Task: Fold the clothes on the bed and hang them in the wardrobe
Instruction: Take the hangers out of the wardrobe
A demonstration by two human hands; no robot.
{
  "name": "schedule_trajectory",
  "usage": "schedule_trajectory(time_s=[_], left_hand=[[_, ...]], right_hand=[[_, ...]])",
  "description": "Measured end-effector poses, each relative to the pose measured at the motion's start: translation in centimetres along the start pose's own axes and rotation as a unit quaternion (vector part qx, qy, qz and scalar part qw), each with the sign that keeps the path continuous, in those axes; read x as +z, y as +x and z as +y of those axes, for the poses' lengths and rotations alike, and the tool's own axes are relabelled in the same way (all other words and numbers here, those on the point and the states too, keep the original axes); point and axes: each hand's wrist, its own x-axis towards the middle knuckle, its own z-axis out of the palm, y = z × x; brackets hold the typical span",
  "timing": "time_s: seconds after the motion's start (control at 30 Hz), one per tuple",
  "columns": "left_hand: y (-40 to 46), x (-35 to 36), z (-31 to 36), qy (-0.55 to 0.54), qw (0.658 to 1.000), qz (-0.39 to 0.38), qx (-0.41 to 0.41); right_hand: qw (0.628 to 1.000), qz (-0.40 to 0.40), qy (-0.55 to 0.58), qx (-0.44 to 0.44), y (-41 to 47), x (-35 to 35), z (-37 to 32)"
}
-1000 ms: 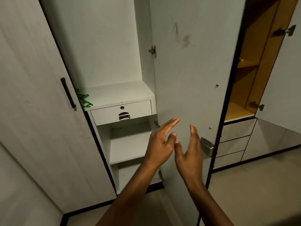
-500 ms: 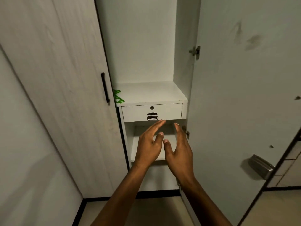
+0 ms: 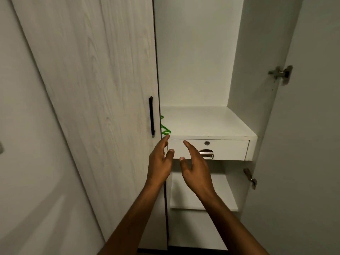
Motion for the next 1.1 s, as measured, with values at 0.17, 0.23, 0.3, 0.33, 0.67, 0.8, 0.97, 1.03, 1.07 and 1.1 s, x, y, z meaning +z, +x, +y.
schedule_trajectory(time_s=[0.17,0.23,0.3,0.33,0.67,0.8,0.97,1.03,1.07,1.1], left_hand=[[8.6,-2.4,-3.6,-0.007,0.997,0.023,-0.080],[11.8,-2.7,-4.7,-0.012,0.993,0.030,-0.109],[14.7,-2.5,-5.4,0.000,0.991,0.026,-0.130],[15.7,-2.4,-5.6,0.002,0.990,0.021,-0.141],[14.6,-4.4,-5.8,-0.041,0.988,-0.049,-0.141],[9.0,-6.2,-4.8,-0.029,0.993,-0.011,-0.110],[2.3,-8.9,-3.8,-0.017,0.992,0.089,-0.083],[0.0,-9.9,-3.4,-0.007,0.987,0.136,-0.080],[-0.9,-10.4,-3.2,-0.003,0.984,0.159,-0.082],[-1.9,-11.0,-3.0,0.003,0.980,0.182,-0.085]], right_hand=[[1.000,0.011,0.006,0.002,5.0,3.5,-1.5],[1.000,0.016,0.003,-0.004,6.3,4.5,-1.8],[1.000,0.015,-0.002,-0.005,7.3,5.2,-1.9],[1.000,0.015,-0.002,-0.002,7.6,5.4,-1.8],[0.998,0.031,0.019,0.051,9.2,7.4,-0.9],[0.997,0.001,0.055,0.054,8.9,8.7,-1.2],[0.984,-0.118,0.132,-0.001,7.4,10.8,-2.7],[0.971,-0.175,0.160,-0.032,6.5,11.7,-3.8],[0.965,-0.194,0.171,-0.048,6.0,12.2,-4.2],[0.958,-0.211,0.181,-0.064,5.4,12.6,-4.8]])
